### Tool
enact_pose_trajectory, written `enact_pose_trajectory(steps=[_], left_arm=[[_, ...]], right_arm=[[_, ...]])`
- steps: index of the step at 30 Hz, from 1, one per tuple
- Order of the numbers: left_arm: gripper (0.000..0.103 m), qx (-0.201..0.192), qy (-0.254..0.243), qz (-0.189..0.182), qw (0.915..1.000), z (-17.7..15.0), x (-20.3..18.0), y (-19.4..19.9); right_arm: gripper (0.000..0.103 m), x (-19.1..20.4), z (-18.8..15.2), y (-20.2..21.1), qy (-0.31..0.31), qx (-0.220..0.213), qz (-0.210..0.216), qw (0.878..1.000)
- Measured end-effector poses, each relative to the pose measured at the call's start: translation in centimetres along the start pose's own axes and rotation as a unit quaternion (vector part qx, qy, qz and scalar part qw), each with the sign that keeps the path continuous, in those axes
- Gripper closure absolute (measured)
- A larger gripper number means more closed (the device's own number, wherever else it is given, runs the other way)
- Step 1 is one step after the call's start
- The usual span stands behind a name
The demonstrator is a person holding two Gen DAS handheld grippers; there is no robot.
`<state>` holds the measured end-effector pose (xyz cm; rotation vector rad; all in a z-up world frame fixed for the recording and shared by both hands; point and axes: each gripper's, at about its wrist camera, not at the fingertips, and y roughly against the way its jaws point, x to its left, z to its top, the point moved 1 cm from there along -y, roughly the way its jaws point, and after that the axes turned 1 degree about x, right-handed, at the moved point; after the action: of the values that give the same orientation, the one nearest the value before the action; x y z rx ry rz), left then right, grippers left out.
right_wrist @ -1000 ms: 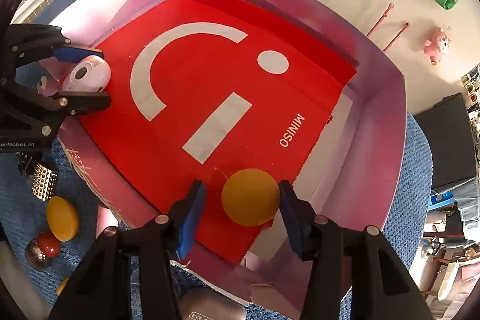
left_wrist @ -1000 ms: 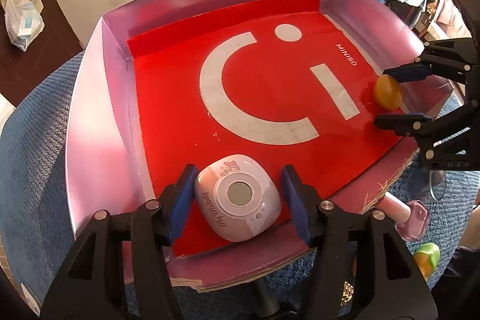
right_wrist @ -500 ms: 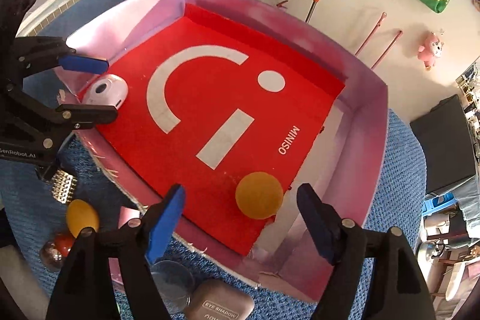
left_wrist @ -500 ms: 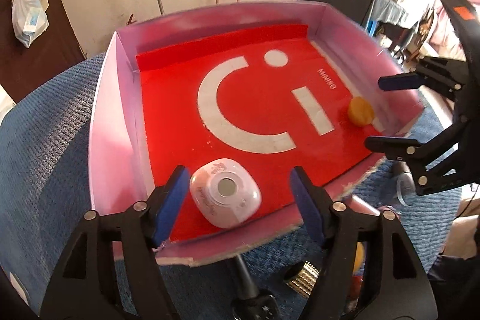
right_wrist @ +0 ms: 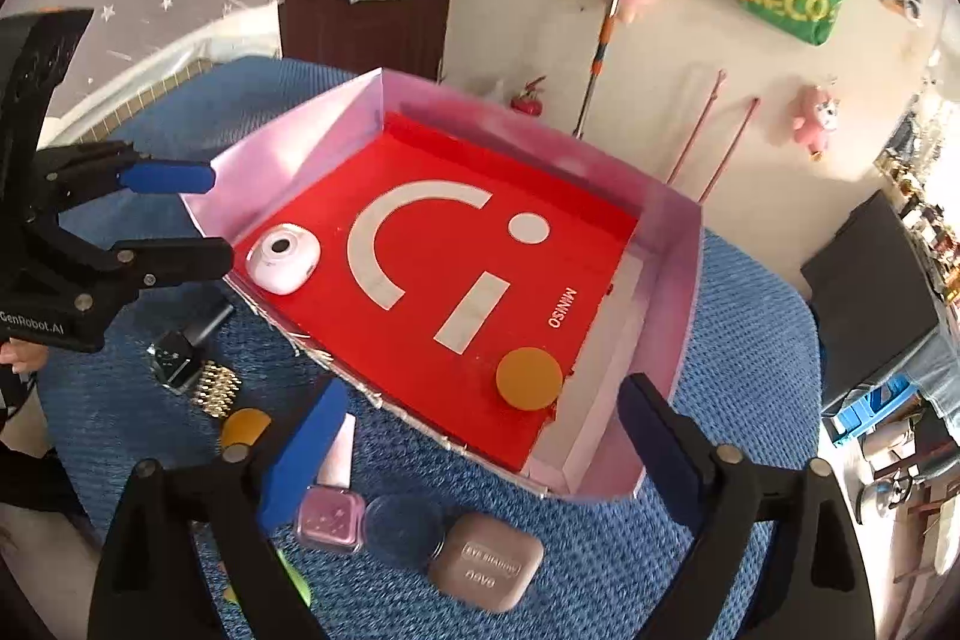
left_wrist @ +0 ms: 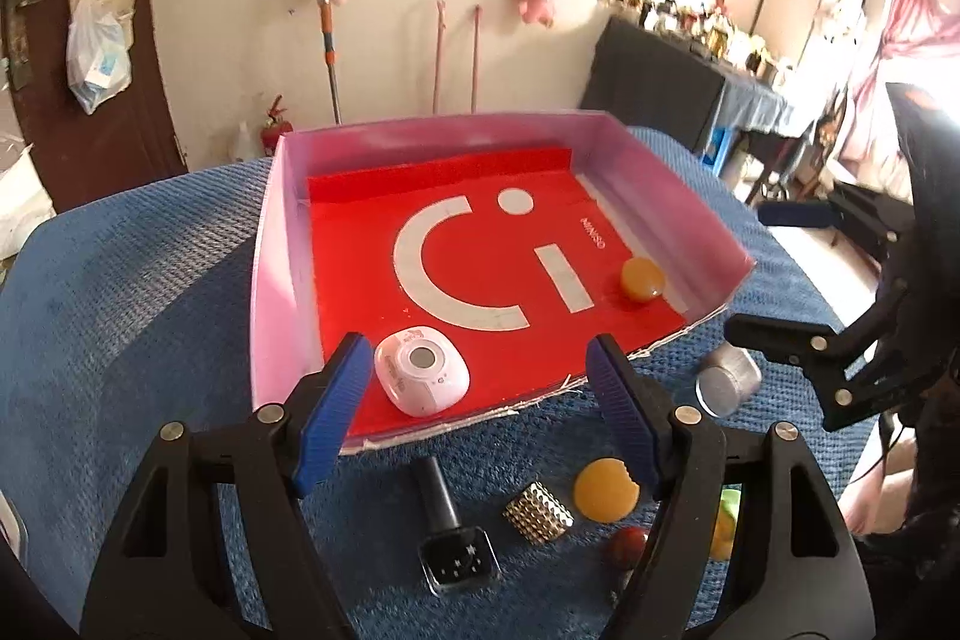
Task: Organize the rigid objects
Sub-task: 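Lift both open tools back out of the tray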
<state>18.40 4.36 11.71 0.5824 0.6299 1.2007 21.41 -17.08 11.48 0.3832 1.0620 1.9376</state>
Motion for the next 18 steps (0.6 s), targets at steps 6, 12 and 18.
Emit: enact_pose_trajectory(steps=[6, 12, 18], left_arm=[[0.030, -0.042, 0.009, 0.013, 0.9990, -1.7, -0.3, 2.3], [0.016, -0.068, 0.020, 0.027, 0.9971, -4.2, -0.5, 3.6], [0.016, -0.071, 0.024, 0.028, 0.9968, -6.4, -0.4, 3.6]], right_arm=[[0.003, -0.4, -1.6, 2.3, -0.048, -0.034, 0.006, 0.998], [0.000, 0.0, -4.2, 3.8, -0.086, -0.057, -0.021, 0.994], [0.000, -0.2, -6.9, 3.6, -0.141, -0.064, -0.006, 0.988]])
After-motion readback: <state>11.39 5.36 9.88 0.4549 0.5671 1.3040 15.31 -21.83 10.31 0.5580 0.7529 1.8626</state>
